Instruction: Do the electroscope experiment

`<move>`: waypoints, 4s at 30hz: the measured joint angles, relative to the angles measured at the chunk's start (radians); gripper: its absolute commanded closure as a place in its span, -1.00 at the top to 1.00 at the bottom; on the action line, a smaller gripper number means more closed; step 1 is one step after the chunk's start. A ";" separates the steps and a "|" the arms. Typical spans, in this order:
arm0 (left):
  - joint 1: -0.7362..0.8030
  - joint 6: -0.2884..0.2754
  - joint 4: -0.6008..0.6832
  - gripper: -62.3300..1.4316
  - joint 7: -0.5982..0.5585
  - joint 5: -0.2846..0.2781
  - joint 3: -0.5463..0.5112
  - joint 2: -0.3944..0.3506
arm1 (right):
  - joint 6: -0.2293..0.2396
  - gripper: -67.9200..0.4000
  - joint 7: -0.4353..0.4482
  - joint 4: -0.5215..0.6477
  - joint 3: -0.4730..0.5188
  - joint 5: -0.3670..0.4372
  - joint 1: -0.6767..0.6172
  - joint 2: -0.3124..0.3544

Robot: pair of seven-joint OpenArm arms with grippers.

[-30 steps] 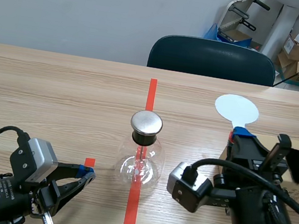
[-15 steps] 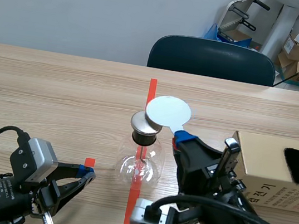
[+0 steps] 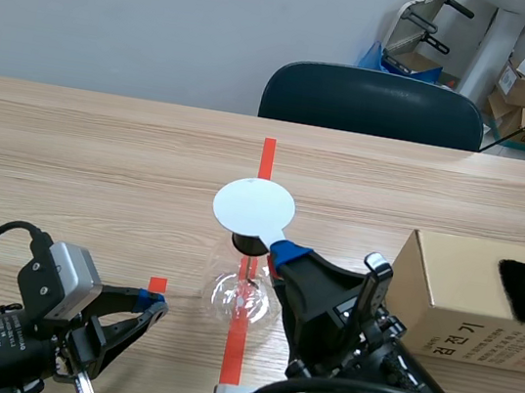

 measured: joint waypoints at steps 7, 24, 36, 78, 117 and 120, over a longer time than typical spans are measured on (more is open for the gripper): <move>0.000 0.000 0.000 -0.78 0.000 0.000 0.000 0.000 | 0.000 -0.94 0.000 0.000 0.000 0.000 0.000 0.000; 0.000 0.000 0.000 -0.78 0.000 0.000 0.000 0.000 | 0.000 -0.94 -0.061 0.000 0.000 0.000 0.000 0.000; 0.000 0.000 0.000 -0.78 -0.004 0.000 0.000 0.000 | 0.000 -0.94 -0.517 0.000 0.000 0.000 0.000 0.000; 0.000 0.000 0.000 -0.78 -0.003 0.000 0.000 0.013 | 0.000 -0.94 -0.719 0.000 0.000 0.000 0.000 0.000; 0.000 0.000 0.000 -0.78 -0.003 0.000 0.000 0.013 | 0.000 -0.94 -0.473 0.000 0.000 0.000 0.000 0.000; 0.000 0.000 0.000 -0.78 -0.003 0.000 0.000 0.013 | 0.000 -0.94 -0.382 0.000 0.000 0.000 0.000 0.000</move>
